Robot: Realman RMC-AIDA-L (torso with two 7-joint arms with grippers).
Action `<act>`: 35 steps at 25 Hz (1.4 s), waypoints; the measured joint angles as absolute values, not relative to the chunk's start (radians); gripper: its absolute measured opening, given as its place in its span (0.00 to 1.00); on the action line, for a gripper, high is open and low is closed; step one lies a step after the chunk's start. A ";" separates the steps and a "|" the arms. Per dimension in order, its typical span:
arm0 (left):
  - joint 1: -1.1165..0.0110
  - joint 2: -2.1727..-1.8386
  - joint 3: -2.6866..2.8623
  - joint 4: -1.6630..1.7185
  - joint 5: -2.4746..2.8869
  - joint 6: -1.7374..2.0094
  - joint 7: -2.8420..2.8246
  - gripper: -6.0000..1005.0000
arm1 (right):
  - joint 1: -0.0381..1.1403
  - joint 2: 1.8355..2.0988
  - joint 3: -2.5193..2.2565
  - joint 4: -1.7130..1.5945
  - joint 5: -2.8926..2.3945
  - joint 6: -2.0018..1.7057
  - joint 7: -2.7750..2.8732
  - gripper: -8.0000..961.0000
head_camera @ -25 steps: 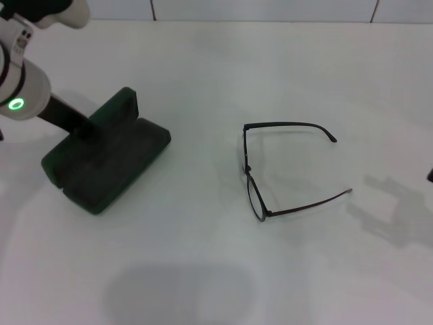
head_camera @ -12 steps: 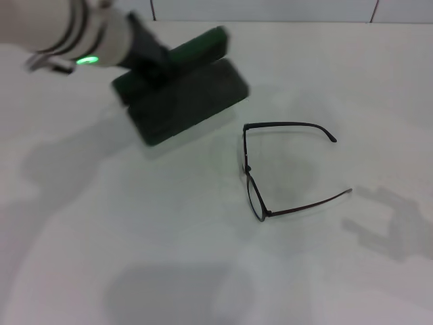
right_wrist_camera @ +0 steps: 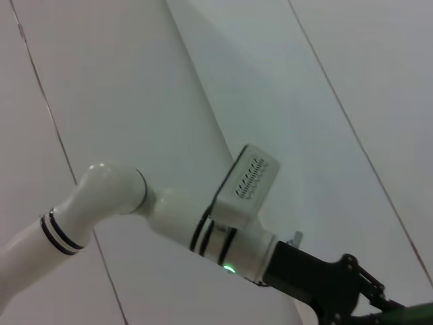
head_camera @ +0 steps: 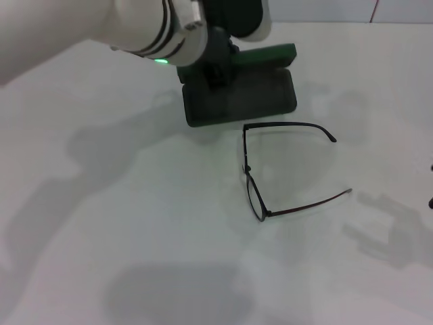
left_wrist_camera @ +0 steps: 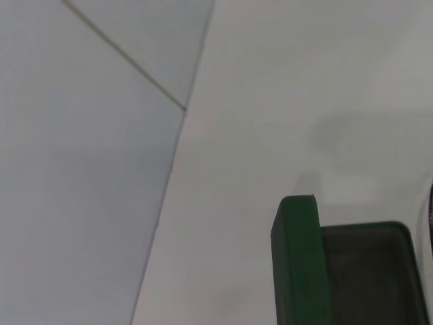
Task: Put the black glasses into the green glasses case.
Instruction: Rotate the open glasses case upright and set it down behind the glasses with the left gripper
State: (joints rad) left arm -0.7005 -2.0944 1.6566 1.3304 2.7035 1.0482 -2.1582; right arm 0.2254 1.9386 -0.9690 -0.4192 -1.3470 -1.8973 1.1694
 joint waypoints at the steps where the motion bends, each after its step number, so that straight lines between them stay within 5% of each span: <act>1: -0.703 -2.095 1.657 1.313 2.693 1.034 -2.140 0.21 | 0.225 1.940 -0.968 -0.416 -1.350 -1.897 1.169 0.75; 35: -0.730 -2.097 1.762 1.197 2.654 1.015 -2.120 0.22 | 0.227 1.948 -0.967 -0.413 -1.380 -1.862 1.170 0.75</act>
State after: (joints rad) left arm -0.7301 -2.0973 1.7618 1.1971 2.6540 1.0147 -2.1204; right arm 0.2272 1.9481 -0.9667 -0.4126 -1.3801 -1.8618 1.1701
